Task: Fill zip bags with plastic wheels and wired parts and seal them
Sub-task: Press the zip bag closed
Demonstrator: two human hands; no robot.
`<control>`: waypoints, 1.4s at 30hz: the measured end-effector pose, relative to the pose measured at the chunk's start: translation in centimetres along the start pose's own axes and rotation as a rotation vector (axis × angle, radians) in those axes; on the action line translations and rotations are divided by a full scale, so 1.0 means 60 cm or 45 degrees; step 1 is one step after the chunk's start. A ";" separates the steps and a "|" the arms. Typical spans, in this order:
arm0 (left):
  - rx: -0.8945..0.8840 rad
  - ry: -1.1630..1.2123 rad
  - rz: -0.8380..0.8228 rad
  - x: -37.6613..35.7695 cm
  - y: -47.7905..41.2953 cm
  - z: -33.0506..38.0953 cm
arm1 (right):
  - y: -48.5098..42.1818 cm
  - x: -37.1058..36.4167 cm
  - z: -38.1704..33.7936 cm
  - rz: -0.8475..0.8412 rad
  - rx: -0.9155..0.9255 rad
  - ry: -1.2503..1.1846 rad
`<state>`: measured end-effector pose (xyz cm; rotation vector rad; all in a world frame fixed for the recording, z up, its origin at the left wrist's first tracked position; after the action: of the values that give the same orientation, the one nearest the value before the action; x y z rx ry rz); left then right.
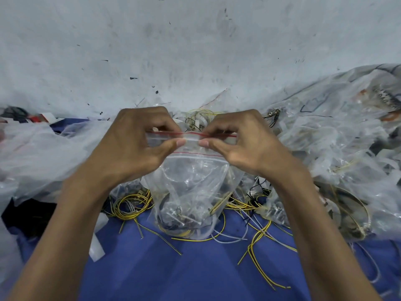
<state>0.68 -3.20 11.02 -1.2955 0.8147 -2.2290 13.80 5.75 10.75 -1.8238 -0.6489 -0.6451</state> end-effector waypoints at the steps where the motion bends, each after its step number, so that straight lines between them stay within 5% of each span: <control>1: -0.012 -0.012 0.003 0.001 0.000 0.002 | 0.000 -0.001 -0.004 0.009 0.020 -0.004; 20: 0.030 -0.046 -0.017 -0.009 0.002 0.000 | -0.009 -0.035 -0.015 0.038 0.111 0.104; 38: 0.339 -0.210 0.161 -0.004 -0.001 -0.017 | -0.012 -0.033 -0.017 0.225 0.014 0.224; 42: 0.362 -0.164 0.117 -0.005 -0.002 -0.019 | -0.015 -0.039 -0.025 0.129 0.031 0.233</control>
<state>-0.18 -2.64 10.49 -1.2232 0.4795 -2.0753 11.35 4.33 10.19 -1.7392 -0.4383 -0.7235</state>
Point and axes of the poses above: each hand's wrist, its own y-axis away from the middle knuckle, its own x-axis out of the back of the hand, z = x × y, the point moved 5 cm from there along -y, towards the middle knuckle, and after that the axes turned 5 degrees about x, right-handed, at the moved point
